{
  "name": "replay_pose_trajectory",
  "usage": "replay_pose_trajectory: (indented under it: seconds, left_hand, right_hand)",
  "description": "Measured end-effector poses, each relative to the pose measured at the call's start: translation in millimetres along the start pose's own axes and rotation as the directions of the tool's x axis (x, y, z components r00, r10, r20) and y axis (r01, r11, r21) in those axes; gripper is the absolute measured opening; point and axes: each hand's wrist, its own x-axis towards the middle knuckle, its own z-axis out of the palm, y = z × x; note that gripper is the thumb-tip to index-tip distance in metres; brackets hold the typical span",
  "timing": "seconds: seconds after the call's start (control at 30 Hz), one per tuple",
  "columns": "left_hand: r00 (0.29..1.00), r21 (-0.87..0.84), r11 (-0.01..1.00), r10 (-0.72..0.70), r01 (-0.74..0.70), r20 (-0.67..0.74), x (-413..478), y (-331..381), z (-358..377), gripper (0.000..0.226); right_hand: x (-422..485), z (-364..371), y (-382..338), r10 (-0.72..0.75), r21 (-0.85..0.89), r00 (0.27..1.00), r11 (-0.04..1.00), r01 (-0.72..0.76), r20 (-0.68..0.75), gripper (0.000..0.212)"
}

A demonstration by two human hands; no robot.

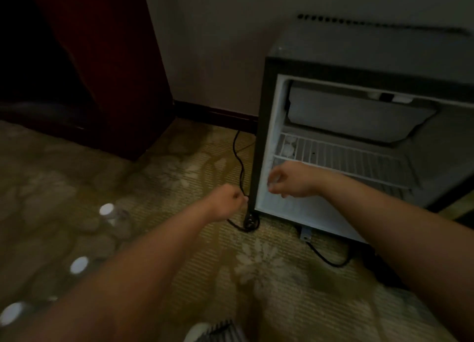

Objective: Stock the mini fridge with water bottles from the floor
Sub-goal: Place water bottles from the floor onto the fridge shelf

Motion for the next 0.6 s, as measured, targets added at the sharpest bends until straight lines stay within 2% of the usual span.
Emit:
replay_pose_trajectory:
  seconds: [0.1, 0.23, 0.37, 0.53, 0.6]
  left_hand:
    - [1.000, 0.100, 0.995, 0.007, -0.004, -0.023, -44.3, -1.3, -28.1, 0.019]
    - [0.999, 0.345, 0.938, -0.044, 0.034, 0.023, -109.5, -6.5, -60.5, 0.031]
    - [0.994, 0.451, 0.890, -0.103, 0.071, 0.047, -177.7, -27.0, -80.6, 0.035]
    - [0.981, 0.369, 0.915, -0.190, 0.162, 0.040, -246.9, -76.8, -79.0, 0.035]
    - [0.975, 0.340, 0.920, -0.218, 0.194, 0.033, -271.8, -99.5, -72.8, 0.034]
  right_hand:
    - [-29.9, -2.0, -46.9, -0.062, -0.119, 0.998, 0.991, 0.061, -0.007, 0.035]
    - [-64.0, 7.2, -107.7, -0.139, -0.197, 0.990, 0.971, 0.133, -0.012, 0.038]
    - [-90.5, 33.4, -155.9, -0.172, -0.122, 0.984, 0.978, 0.167, -0.036, 0.038]
    - [-123.9, 88.7, -208.5, -0.234, 0.080, 0.965, 0.967, 0.244, -0.117, 0.031]
    - [-132.7, 118.8, -226.3, -0.233, 0.158, 0.967, 0.956, 0.248, -0.103, 0.031]
